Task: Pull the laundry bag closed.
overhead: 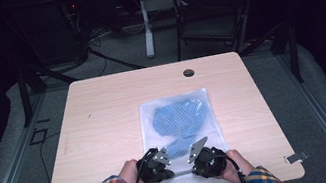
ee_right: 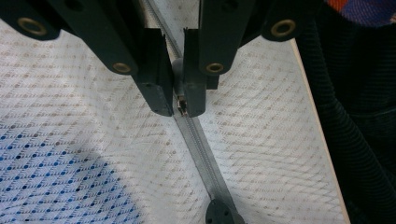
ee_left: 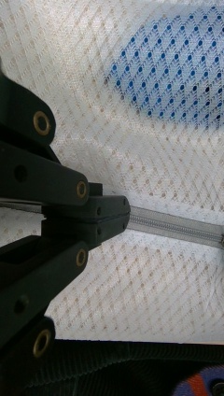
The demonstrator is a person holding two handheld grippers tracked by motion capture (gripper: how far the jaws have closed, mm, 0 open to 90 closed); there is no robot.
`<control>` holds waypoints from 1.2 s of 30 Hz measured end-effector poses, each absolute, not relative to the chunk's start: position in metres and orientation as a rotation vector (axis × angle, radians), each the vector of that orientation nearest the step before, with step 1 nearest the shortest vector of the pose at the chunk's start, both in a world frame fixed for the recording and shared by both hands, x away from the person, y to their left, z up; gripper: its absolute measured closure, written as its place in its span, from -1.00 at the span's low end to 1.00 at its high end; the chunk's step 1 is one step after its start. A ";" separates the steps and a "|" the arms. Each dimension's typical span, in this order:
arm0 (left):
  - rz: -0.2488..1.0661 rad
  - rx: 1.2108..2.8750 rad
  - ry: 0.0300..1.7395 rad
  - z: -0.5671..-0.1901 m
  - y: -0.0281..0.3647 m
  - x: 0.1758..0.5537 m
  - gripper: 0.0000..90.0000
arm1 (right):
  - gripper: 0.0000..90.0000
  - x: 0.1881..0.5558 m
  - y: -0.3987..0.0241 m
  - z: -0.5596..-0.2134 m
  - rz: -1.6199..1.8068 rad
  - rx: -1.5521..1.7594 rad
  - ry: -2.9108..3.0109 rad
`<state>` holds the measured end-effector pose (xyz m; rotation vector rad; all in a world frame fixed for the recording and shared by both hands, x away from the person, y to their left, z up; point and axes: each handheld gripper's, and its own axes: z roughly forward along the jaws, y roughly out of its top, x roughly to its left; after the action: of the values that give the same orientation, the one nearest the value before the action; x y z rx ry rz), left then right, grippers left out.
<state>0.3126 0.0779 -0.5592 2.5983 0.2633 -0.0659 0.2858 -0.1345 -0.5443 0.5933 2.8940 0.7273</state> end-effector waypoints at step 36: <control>-0.024 2.470 0.246 -0.547 0.072 0.310 1.00 | 0.84 0.283 -0.159 -0.541 0.695 0.661 2.856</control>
<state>0.3100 0.0719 -0.5472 2.4700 0.2458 -0.0239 0.2835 -0.1592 -0.5412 0.6607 2.8558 0.6955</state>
